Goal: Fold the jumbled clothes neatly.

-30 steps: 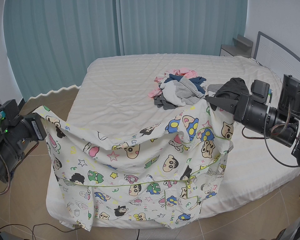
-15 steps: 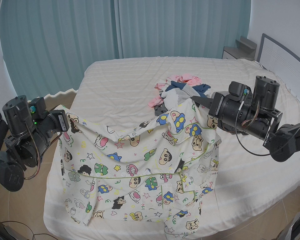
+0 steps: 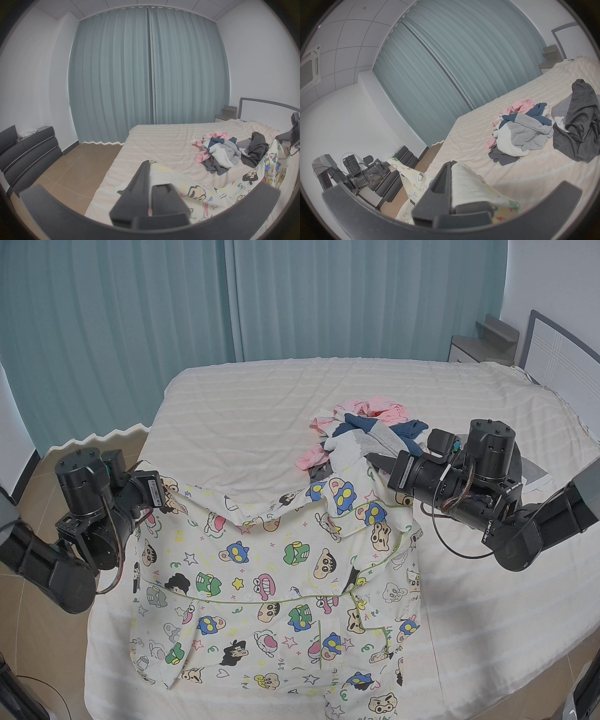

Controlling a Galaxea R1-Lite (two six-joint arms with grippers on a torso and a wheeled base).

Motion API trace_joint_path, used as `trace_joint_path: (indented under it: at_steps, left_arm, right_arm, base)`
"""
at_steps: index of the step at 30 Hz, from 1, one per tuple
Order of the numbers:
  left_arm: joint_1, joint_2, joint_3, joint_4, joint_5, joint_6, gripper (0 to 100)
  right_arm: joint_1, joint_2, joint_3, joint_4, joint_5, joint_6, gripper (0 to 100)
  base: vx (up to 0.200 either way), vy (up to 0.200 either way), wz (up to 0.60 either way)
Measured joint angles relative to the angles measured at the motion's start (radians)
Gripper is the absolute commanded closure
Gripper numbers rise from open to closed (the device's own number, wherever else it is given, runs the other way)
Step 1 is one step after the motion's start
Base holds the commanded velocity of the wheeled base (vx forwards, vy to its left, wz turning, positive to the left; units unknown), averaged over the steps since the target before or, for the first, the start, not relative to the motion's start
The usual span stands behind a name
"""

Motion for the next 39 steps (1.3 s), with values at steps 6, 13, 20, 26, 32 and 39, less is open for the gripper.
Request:
trace_joint_path:
  at_steps: [6,13,20,26,32,39]
  left_arm:
    - [0.018,0.094,-0.015,-0.045,0.0,-0.016,100]
    - [0.034,0.214,-0.087,-0.059,0.041,-0.117,100]
    - [0.049,0.326,-0.185,-0.061,0.06,-0.197,0]
    - [0.074,0.427,-0.312,-0.064,0.103,-0.25,0]
    - [0.105,0.497,-0.377,-0.084,0.129,-0.264,0]
    - [0.133,0.547,-0.419,-0.107,0.134,-0.265,0]
  right_arm:
    - [-0.012,0.061,-0.036,-0.008,-0.003,0.0,100]
    - [-0.03,0.158,-0.13,-0.01,-0.02,0.01,0]
    - [-0.05,0.268,-0.242,-0.004,-0.021,0.012,0]
    - [-0.078,0.352,-0.329,-0.004,-0.044,0.018,0]
    - [-0.118,0.387,-0.357,0.021,-0.049,0.147,0]
    - [-0.145,0.386,-0.404,0.213,-0.038,0.447,0]
  base:
    - [0.0,0.0,0.0]
    - [0.0,0.0,0.0]
    - [0.0,0.0,0.0]
    - [0.0,0.0,0.0]
    - [0.0,0.0,0.0]
    - [0.0,0.0,0.0]
